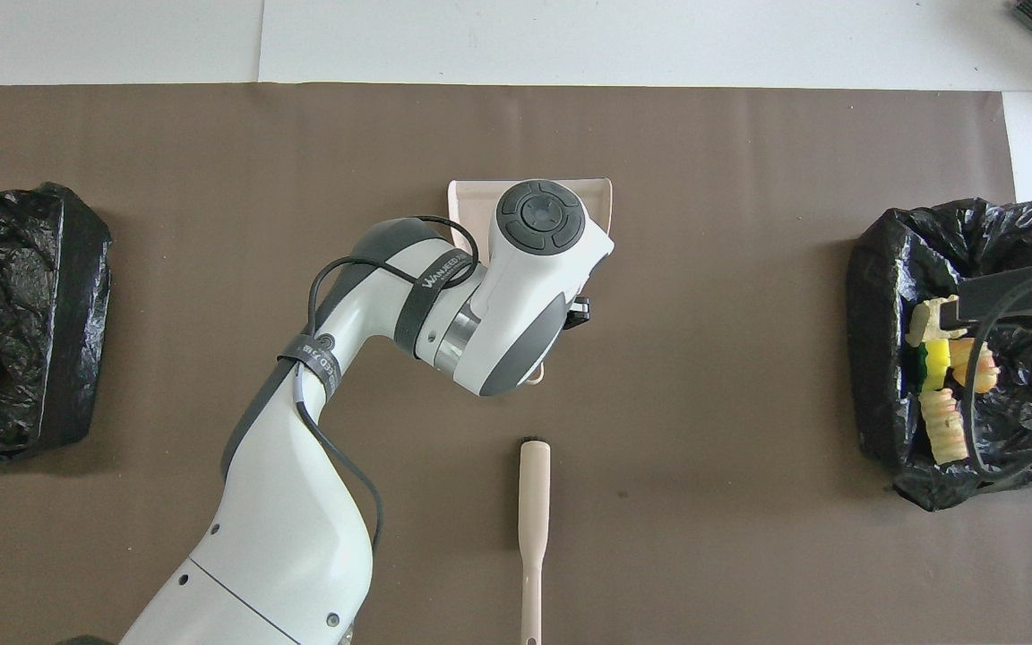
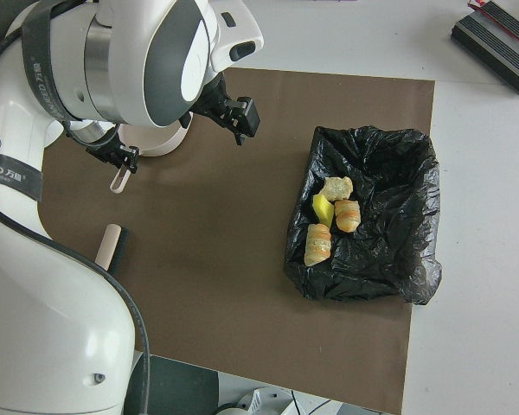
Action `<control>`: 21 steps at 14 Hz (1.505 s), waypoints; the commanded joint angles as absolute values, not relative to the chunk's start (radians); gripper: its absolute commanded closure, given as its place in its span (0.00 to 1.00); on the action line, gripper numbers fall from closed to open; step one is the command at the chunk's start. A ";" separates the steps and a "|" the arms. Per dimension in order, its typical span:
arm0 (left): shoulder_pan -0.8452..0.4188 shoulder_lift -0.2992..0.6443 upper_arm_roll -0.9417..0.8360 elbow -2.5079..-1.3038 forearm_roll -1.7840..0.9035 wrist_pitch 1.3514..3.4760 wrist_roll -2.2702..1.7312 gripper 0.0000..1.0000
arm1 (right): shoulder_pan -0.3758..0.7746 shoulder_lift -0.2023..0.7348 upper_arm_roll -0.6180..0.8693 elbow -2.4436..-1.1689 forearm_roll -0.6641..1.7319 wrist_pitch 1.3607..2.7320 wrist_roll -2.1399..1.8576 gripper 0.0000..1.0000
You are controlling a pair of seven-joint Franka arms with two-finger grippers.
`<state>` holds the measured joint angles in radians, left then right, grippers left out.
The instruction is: Sweep and dump trash in bin
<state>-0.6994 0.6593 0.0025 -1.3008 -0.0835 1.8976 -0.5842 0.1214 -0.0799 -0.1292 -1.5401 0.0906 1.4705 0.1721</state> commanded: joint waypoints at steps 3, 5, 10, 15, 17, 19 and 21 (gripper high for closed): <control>-0.712 0.624 0.015 -1.344 -0.049 1.925 -0.595 0.08 | 0.112 -0.098 -0.124 -1.560 0.080 1.477 0.161 0.00; -0.712 0.620 0.014 -1.342 0.021 1.939 -0.592 0.00 | 0.112 -0.098 -0.123 -1.560 0.080 1.477 0.161 0.00; -0.625 0.386 0.017 -1.469 0.025 1.927 -0.489 0.00 | 0.112 -0.098 -0.123 -1.560 0.080 1.477 0.161 0.00; -0.395 0.068 0.015 -1.686 0.023 1.893 -0.113 0.00 | 0.112 -0.098 -0.123 -1.560 0.080 1.477 0.161 0.00; -0.315 0.006 0.018 -1.669 0.014 1.785 0.018 0.00 | 0.112 -0.098 -0.123 -1.560 0.080 1.477 0.161 0.00; -0.238 -0.037 0.024 -1.651 0.015 1.747 0.098 0.00 | 0.112 -0.098 -0.124 -1.560 0.080 1.477 0.161 0.00; -0.186 -0.048 0.026 -1.590 0.012 1.628 0.168 0.00 | 0.112 -0.098 -0.124 -1.560 0.080 1.477 0.161 0.00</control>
